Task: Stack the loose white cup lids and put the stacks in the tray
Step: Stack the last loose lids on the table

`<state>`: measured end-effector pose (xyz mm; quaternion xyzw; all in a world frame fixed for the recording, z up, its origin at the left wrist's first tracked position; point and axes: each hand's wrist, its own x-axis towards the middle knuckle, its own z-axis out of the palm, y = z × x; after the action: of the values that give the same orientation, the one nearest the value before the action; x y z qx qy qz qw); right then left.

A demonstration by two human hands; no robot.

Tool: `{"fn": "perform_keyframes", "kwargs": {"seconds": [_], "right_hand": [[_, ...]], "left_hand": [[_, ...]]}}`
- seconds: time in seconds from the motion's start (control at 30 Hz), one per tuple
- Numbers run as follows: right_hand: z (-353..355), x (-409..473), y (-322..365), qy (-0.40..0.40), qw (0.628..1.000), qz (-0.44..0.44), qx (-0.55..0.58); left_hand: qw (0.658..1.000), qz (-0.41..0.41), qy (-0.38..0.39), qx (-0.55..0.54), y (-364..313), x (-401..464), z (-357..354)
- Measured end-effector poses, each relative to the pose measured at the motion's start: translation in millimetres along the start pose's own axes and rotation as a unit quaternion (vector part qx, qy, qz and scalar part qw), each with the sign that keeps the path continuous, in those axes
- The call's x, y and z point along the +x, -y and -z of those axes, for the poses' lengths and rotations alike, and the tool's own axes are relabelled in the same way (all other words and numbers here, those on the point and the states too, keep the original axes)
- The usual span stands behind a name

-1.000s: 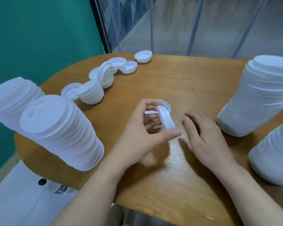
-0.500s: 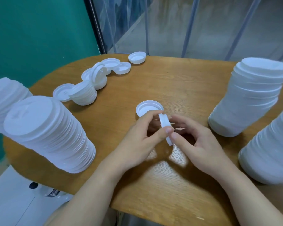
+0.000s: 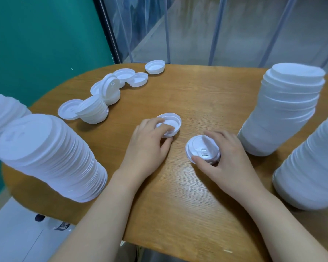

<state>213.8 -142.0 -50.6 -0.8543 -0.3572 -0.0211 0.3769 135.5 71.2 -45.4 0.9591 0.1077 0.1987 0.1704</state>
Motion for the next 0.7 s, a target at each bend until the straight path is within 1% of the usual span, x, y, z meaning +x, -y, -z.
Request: {"fn": "perform_keyframes", "kwargs": {"seconds": [0.1, 0.13, 0.17, 0.2, 0.23, 0.3, 0.33, 0.37, 0.4, 0.43, 0.47, 0.5, 0.57, 0.63, 0.7], "right_hand": [[2, 0, 1, 0.000, 1.000, -0.003, 0.011], [2, 0, 2, 0.001, 1.000, -0.004, 0.009], [2, -1, 2, 0.001, 1.000, -0.005, 0.007], [2, -2, 3, 0.003, 1.000, -0.008, 0.005], [2, -2, 2, 0.005, 1.000, -0.010, 0.005], [2, -2, 1, 0.010, 1.000, -0.014, 0.009], [2, -2, 1, 0.012, 1.000, -0.015, 0.009], [2, -2, 2, 0.015, 1.000, -0.015, 0.006], [2, -1, 2, 0.017, 1.000, -0.014, 0.003], [2, -1, 3, 0.018, 1.000, -0.013, 0.002], [2, -1, 3, 0.018, 1.000, -0.014, 0.002], [3, -1, 4, 0.018, 1.000, -0.015, 0.003], [3, 0, 4, 0.018, 1.000, -0.013, 0.003], [3, -1, 4, 0.017, 1.000, -0.013, 0.002], [4, -1, 4, 0.018, 1.000, -0.014, 0.001]], "left_hand": [[0.999, -0.015, -0.033, -0.014, -5, 0, 4], [0.998, -0.009, -0.044, -0.043, -8, -2, 7], [0.994, 0.011, -0.056, -0.097, -12, -3, 11], [0.982, 0.046, -0.069, -0.170, -18, -4, 16], [0.960, 0.088, -0.080, -0.254, -23, -5, 21], [0.895, 0.165, -0.087, -0.406, -33, -5, 28], [0.863, 0.199, -0.077, -0.458, -35, -5, 28], [0.840, 0.228, -0.063, -0.488, -36, -4, 27], [0.829, 0.253, -0.045, -0.496, -34, -3, 26], [0.828, 0.272, -0.028, -0.490, -32, -3, 25], [0.834, 0.284, -0.014, -0.473, -30, -2, 23], [0.850, 0.286, -0.006, -0.443, -28, -2, 21], [0.903, 0.266, -0.009, -0.338, -23, -3, 17], [0.947, 0.224, -0.019, -0.229, -22, -5, 15], [0.968, 0.170, -0.011, -0.184, -23, -7, 15]]}}
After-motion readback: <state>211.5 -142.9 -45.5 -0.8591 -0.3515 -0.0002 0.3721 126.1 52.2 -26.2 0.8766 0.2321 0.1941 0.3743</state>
